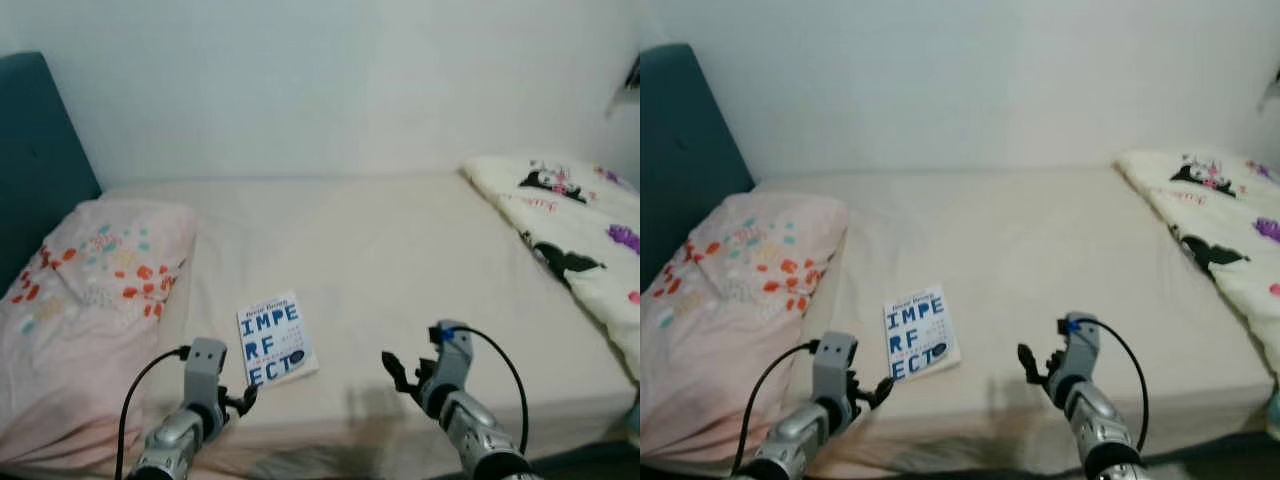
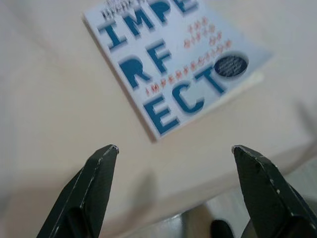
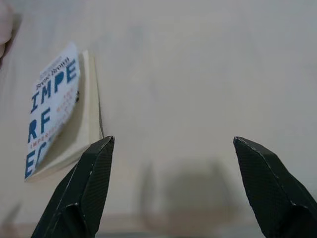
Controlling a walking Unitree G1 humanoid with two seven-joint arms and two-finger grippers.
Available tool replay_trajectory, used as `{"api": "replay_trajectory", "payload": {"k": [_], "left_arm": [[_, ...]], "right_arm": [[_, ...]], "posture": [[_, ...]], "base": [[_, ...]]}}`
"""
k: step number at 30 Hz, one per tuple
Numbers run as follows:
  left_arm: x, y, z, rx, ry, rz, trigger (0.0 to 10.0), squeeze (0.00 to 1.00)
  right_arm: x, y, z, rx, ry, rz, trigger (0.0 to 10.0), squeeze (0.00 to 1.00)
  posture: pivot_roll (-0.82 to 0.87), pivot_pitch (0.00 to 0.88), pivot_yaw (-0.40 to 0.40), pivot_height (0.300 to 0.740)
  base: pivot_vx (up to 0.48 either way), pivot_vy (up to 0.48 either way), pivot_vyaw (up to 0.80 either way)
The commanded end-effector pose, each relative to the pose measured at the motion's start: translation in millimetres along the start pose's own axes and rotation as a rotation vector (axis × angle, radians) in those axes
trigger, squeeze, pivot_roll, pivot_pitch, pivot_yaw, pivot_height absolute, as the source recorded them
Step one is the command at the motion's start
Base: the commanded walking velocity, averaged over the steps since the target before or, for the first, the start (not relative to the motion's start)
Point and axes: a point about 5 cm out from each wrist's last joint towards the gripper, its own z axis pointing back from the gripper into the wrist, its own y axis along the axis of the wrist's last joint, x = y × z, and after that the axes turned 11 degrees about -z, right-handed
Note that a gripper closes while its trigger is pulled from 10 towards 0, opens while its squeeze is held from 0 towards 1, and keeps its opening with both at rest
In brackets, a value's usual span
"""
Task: Clean up the room
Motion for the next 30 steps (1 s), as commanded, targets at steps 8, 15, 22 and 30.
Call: {"api": "replay_trajectory", "payload": {"k": [8, 15, 22, 30], "left_arm": [[-5.6, 27, -7.3, 0.122, 0.04, 0.003, 10.0, 0.0], [-59.6, 56, 7.4, 0.224, 0.34, -0.133, 10.0, 0.0], [-81.2, 62, 22.5, 0.242, 0.46, -0.286, 10.0, 0.0], [-124.3, 81, 67.1, 0.304, 0.76, -0.352, 10.0, 0.0]], "right_arm": [[-46.3, -6, -13.0, -0.012, 0.258, -0.189, 10.0, 0.0], [-109.8, -24, -26.6, -0.132, 0.468, -0.189, 10.0, 0.0], [-118.6, -19, -32.5, -0.137, 0.43, -0.207, 10.0, 0.0], [-142.3, -11, -40.9, -0.158, 0.417, -0.285, 10.0, 0.0]], "posture": [[0.02, 0.051, -0.002, 0.565], [0.11, 0.128, -0.012, 0.53], [0.16, 0.175, -0.013, 0.505], [0.26, 0.274, -0.029, 0.475]], "base": [[0.0, 0.0, 0.0], [0.0, 0.0, 0.0], [0.0, 0.0, 0.0], [0.0, 0.0, 0.0]]}}
